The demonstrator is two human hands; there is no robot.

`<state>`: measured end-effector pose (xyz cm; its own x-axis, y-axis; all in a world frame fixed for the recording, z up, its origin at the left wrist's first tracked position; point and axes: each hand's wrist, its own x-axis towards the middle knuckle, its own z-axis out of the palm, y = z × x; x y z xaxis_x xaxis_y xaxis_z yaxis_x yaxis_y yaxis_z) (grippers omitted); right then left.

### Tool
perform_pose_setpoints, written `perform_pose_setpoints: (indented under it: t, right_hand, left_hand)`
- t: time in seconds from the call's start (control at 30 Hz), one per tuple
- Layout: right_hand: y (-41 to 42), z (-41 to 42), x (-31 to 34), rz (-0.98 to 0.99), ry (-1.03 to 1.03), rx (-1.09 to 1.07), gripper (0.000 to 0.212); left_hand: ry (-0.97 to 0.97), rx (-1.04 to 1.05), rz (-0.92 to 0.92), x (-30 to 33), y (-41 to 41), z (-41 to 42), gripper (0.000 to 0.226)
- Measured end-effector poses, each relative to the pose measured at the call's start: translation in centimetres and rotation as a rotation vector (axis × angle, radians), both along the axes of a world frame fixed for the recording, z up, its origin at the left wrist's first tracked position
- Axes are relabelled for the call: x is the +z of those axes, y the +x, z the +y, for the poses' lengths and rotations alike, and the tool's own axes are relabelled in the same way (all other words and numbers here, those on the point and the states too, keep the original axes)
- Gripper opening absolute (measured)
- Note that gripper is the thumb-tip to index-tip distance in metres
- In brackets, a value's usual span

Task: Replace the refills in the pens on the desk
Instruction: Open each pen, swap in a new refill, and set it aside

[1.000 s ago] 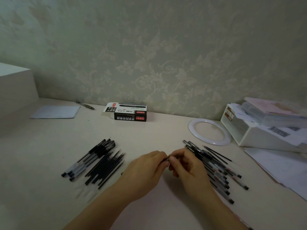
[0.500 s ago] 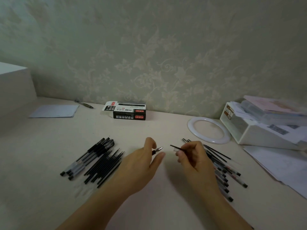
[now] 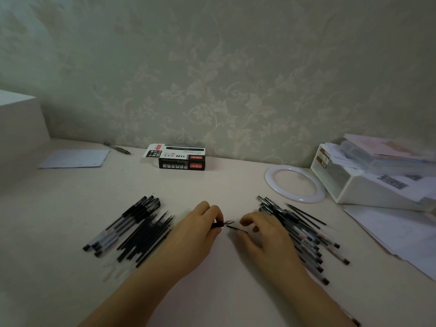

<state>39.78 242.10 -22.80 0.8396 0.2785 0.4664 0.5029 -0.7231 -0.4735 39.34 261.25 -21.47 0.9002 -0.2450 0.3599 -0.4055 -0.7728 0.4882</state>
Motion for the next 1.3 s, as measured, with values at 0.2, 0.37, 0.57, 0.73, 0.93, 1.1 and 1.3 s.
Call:
perform_pose_setpoints:
  t: [0.2, 0.37, 0.57, 0.73, 0.93, 1.1, 1.3]
  right_hand:
    - [-0.3, 0.5, 0.9, 0.154, 0.286, 0.047, 0.011]
    - [0.0, 0.3, 1.0, 0.274, 0.436, 0.093, 0.015]
    - [0.1, 0.0, 1.2, 0.324, 0.562, 0.138, 0.018]
    - [0.1, 0.3, 1.0, 0.347, 0.561, 0.125, 0.028]
    - [0.1, 0.0, 0.8, 0.317, 0.480, 0.091, 0.015]
    - [0.4, 0.1, 0.8, 0.349, 0.530, 0.122, 0.021]
    - [0.3, 0.1, 0.8, 0.363, 0.578, 0.085, 0.010]
  left_hand:
    - [-0.088, -0.123, -0.024, 0.0, -0.1, -0.4, 0.009]
    - [-0.174, -0.145, -0.033, 0.2, -0.2, -0.4, 0.004]
    - [-0.195, -0.160, -0.011, 0.3, -0.3, -0.6, 0.013]
    - [-0.170, -0.135, -0.039, 0.1, -0.2, -0.6, 0.012]
    - [-0.179, -0.143, -0.053, -0.1, -0.3, -0.8, 0.010]
    - [-0.186, -0.123, -0.057, -0.3, -0.1, -0.6, 0.009]
    - [-0.210, -0.136, -0.052, -0.4, -0.2, -0.6, 0.008]
